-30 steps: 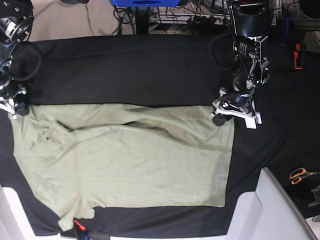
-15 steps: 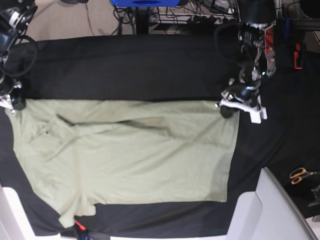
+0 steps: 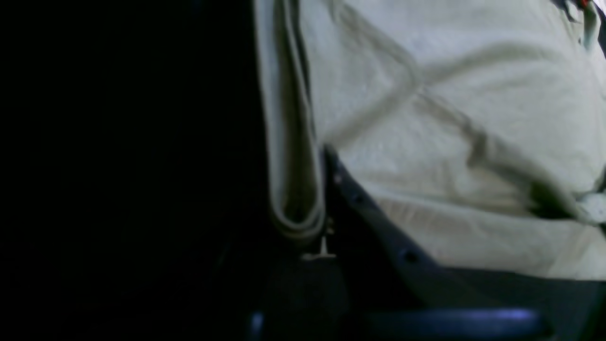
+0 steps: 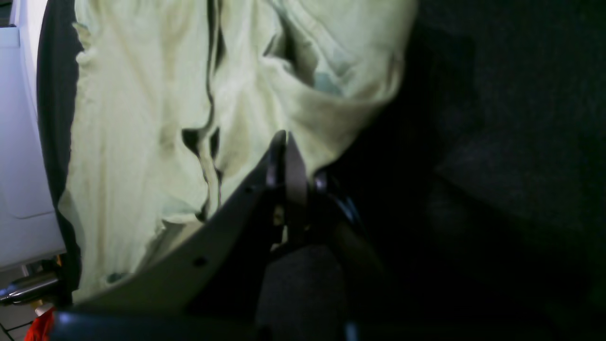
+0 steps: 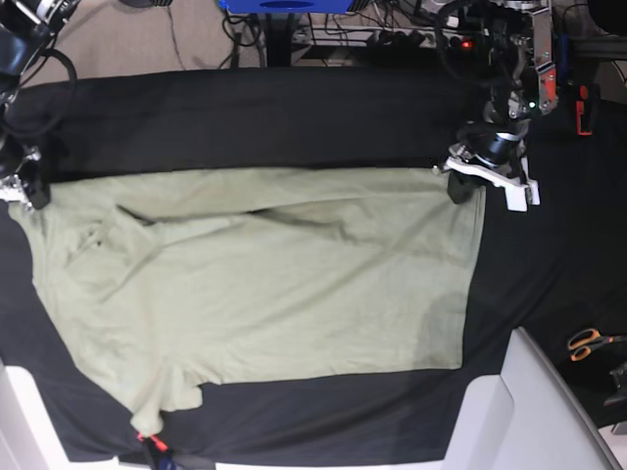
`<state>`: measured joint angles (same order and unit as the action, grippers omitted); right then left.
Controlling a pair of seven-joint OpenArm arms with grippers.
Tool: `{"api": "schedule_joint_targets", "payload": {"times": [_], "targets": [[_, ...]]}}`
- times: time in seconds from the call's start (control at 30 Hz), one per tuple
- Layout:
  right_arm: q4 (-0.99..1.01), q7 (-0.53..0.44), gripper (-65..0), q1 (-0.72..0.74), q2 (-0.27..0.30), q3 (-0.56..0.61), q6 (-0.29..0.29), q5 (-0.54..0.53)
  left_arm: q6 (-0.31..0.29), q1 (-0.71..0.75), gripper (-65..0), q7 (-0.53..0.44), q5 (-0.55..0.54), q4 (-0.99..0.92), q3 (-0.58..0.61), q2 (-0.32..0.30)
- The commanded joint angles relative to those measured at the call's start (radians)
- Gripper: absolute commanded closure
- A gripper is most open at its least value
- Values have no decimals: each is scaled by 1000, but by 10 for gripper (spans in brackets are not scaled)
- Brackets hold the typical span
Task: Fold the T-shirt properly
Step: 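Pull the grasped edge back with both grippers, spreading the shirt flat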
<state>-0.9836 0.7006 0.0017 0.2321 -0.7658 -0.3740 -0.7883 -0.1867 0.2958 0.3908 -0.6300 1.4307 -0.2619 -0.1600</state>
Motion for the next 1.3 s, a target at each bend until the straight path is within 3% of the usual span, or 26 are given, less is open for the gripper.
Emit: {"api": "schedule_joint_targets", "payload": {"times": [0.0, 0.37, 0.77, 1.03, 1.27], "targets": [[-18, -17, 0, 5, 39, -5, -6, -16, -7, 4, 0, -17, -8, 25, -3, -14], [-19, -15, 0, -30, 49, -7, -6, -15, -7, 53, 0, -17, -9, 31, 0, -54], [-25, -15, 0, -116, 20, -5, -9, -18, -7, 150, 0, -17, -9, 88, -3, -60], [-205, 15, 0, -194, 11, -7, -4, -20, -7, 214, 0, -17, -8, 117, -3, -60], [-215, 58, 0, -230, -23, -85, -6, -13, -7, 265, 0, -22, -8, 120, -4, -60]]}}
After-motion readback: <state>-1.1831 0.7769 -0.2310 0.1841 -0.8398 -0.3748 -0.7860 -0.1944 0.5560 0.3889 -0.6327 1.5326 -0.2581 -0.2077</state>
